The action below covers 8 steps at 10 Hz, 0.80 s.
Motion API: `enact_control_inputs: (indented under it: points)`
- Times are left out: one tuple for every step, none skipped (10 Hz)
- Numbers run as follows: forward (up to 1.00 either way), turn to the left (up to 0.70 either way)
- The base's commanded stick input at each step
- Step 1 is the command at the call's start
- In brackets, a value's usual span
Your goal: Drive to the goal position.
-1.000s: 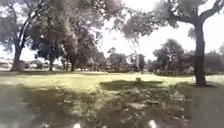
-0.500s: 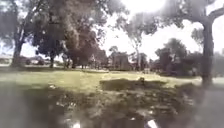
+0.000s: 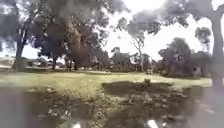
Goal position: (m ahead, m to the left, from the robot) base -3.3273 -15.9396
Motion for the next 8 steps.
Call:
enact_control_inputs:
  points:
    - [0.70,-0.35]
    - [0.70,-0.35]
    - [0.70,-0.35]
    - [0.70,-0.35]
    - [0.70,-0.35]
    - [0.70,-0.35]
    - [0.70,-0.35]
    - [0.70,-0.35]
